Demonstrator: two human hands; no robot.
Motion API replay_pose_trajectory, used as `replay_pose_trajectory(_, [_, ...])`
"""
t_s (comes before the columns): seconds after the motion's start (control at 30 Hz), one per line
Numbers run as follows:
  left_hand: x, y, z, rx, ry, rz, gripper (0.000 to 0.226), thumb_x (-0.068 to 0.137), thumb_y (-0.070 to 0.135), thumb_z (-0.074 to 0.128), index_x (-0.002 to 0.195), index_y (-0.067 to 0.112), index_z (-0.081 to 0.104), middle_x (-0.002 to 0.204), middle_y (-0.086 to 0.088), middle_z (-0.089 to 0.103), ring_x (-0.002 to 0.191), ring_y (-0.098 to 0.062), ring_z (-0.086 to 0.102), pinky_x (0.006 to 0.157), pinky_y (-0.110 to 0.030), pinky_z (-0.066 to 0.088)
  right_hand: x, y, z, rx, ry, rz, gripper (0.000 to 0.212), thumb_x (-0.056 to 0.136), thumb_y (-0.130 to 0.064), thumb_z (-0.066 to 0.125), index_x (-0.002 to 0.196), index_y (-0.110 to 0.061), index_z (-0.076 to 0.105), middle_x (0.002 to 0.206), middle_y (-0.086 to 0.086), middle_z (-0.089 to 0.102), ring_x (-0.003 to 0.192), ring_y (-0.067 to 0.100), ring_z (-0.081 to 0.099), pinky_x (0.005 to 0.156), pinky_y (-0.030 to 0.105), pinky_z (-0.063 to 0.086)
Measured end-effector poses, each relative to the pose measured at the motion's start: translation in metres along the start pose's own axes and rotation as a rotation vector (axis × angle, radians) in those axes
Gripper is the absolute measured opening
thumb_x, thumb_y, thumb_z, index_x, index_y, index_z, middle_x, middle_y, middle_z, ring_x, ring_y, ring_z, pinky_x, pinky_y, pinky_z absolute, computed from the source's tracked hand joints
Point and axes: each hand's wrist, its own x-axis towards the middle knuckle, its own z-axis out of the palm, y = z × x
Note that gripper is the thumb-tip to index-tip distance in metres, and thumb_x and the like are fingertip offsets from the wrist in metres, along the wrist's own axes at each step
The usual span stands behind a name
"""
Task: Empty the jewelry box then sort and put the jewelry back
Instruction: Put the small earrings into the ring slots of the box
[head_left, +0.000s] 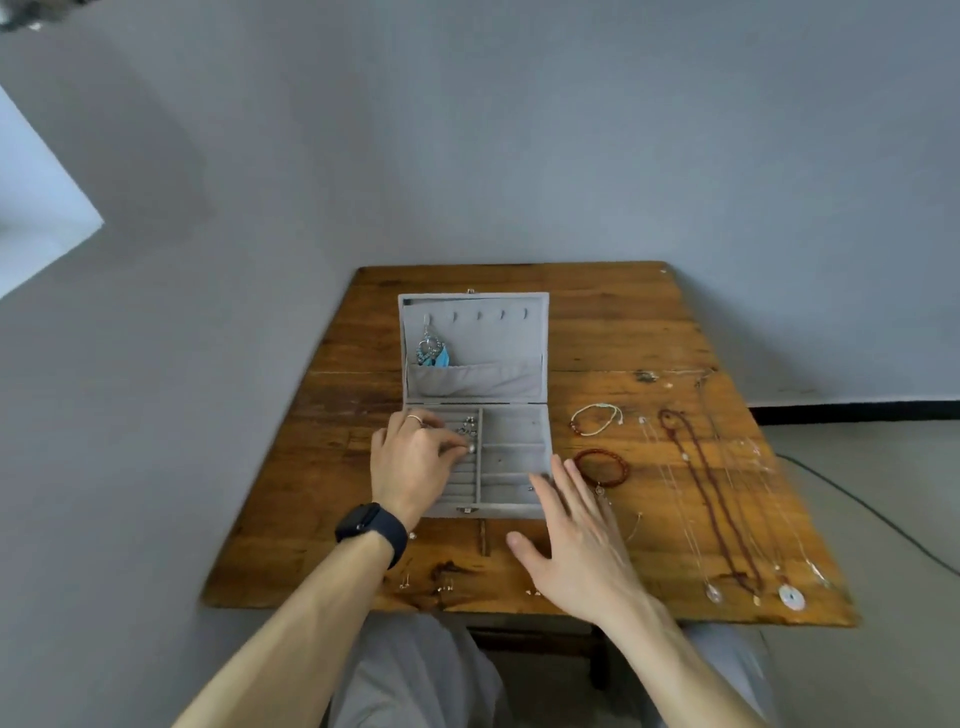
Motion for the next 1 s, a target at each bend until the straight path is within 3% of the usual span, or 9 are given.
replay_pose_trajectory(0.4, [0.006, 0.008, 0.004, 0.118, -0.038, 0.037, 0.018, 0.094, 0.042, 0.065, 0.106, 0.035, 0.076, 0.113, 0.007, 0.064, 0.121, -0.018, 0.045, 0.101, -0.04, 0.03, -0.001, 0.001, 0.008, -0.056, -0.01, 0.003, 0.078, 0.099, -0.061, 0.035, 0.16, -0.025, 0.002, 0.163, -0.002, -0.025, 0.148, 0.015, -0.027, 0.117, 0.042, -0.007])
replay_pose_trajectory(0.6, [0.006, 0.008, 0.002, 0.238, -0.052, 0.139, 0.023, 0.097, 0.041, 0.059, 0.112, 0.033, 0.075, 0.117, 0.006, 0.066, 0.121, -0.02, 0.049, 0.106, -0.041, 0.029, -0.001, 0.004, 0.01, -0.097, 0.015, -0.001, 0.07, 0.103, -0.057, 0.021, 0.16, -0.023, -0.002, 0.163, -0.003, -0.021, 0.15, 0.015, -0.02, 0.118, 0.042, -0.01])
replay_pose_trajectory(0.83, [0.012, 0.012, -0.011, 0.276, -0.123, 0.167, 0.028, 0.095, 0.033, 0.062, 0.122, 0.035, 0.067, 0.123, 0.006, 0.066, 0.126, -0.019, 0.048, 0.108, -0.04, 0.029, -0.002, 0.005, 0.01, -0.099, 0.009, 0.0, 0.069, 0.104, -0.055, 0.023, 0.16, -0.023, -0.003, 0.164, -0.002, -0.021, 0.152, 0.016, -0.017, 0.121, 0.044, -0.007])
replay_pose_trajectory(1.0, [0.004, 0.003, -0.03, 0.24, -0.047, 0.167, 0.027, 0.093, 0.029, 0.065, 0.119, 0.034, 0.069, 0.122, 0.005, 0.068, 0.122, -0.021, 0.054, 0.107, -0.041, 0.033, -0.001, 0.005, 0.008, -0.096, 0.011, -0.001, 0.07, 0.103, -0.057, 0.025, 0.16, -0.024, 0.003, 0.165, -0.004, -0.018, 0.152, 0.015, -0.014, 0.121, 0.046, -0.005])
